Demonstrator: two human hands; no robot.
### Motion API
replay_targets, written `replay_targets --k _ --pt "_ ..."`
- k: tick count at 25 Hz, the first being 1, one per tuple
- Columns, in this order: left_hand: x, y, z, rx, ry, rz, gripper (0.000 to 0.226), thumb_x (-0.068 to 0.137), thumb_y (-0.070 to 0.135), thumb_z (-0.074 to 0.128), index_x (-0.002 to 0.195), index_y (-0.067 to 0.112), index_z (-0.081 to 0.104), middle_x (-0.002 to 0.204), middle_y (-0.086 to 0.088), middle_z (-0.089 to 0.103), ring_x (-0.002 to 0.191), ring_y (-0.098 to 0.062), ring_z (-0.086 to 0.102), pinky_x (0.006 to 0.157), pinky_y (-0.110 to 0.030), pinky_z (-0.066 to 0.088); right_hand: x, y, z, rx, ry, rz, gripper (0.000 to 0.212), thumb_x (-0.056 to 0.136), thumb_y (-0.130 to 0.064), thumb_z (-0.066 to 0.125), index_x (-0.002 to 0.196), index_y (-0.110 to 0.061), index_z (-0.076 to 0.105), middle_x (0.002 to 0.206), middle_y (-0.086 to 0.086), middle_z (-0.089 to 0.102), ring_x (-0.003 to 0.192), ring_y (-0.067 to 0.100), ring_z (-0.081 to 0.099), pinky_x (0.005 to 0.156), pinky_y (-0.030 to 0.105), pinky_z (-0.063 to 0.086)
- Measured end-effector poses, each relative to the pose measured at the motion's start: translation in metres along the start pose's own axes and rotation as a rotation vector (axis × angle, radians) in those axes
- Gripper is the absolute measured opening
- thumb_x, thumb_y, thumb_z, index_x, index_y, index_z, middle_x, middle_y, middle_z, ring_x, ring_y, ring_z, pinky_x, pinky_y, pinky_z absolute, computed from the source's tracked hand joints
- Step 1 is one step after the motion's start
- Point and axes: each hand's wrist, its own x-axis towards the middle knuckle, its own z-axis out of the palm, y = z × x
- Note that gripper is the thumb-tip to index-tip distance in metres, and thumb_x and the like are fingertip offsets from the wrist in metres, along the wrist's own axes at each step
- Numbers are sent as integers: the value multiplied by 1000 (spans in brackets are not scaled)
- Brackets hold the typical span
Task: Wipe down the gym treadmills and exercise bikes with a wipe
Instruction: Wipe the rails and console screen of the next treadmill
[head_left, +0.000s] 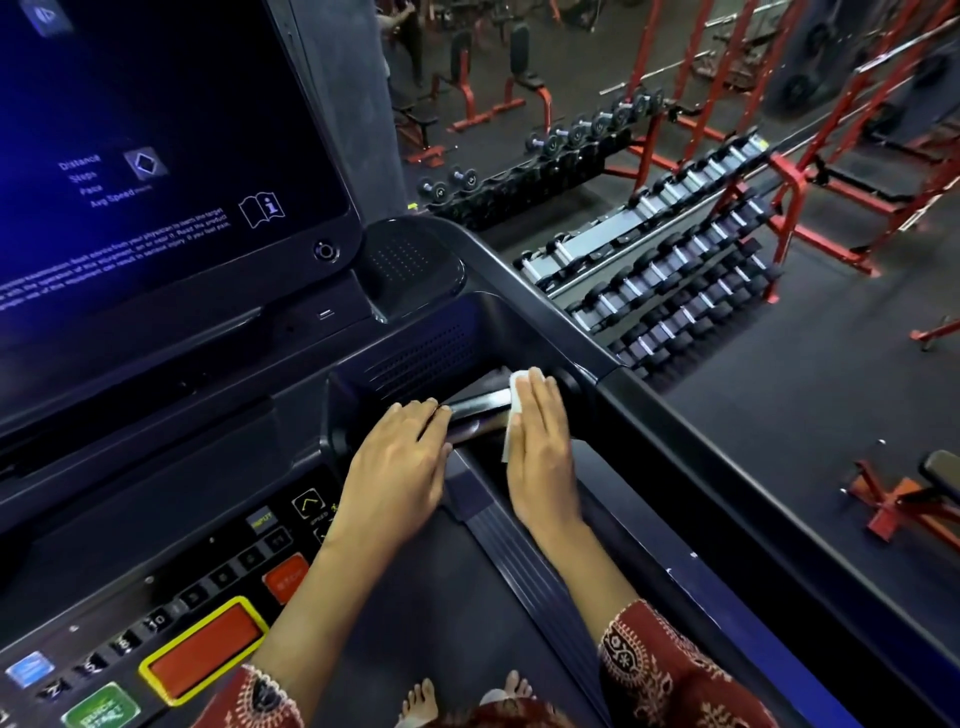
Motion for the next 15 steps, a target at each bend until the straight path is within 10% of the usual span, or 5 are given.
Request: replay_targets --k 4,7,12,15 --pt "-11 -10 -14 51 5 -26 37 63 -1 82 98 -6 70 97 -20 69 91 -37 67 89 -53 48 -14 -19 15 -82 -62 -257 41 99 -7 45 139 0 46 146 18 42 140 29 32 112 45 34" --pt "-23 -18 -20 86 7 -52 30 73 0 75 101 -8 69 103 -23 68 100 -40 64 100 -49 42 -10 -24 20 -31 52 -54 40 102 -16 37 138 -1 47 146 19 41 140 33 32 109 51 35" --pt "-37 -30 -34 98 19 -151 41 87 19 45 110 -8 65 113 -24 64 114 -41 57 107 -44 32 -22 -63 40 -87 -90 -361 38 98 -12 45 133 -3 54 139 12 52 134 29 41 111 46 31" --pt "-42 -31 -39 99 14 -177 45 88 24 43 112 -8 64 115 -22 64 113 -38 59 103 -45 41 -9 -50 34 -118 -16 -224 44 104 -27 30 129 -4 58 136 12 55 132 30 44 109 51 32"
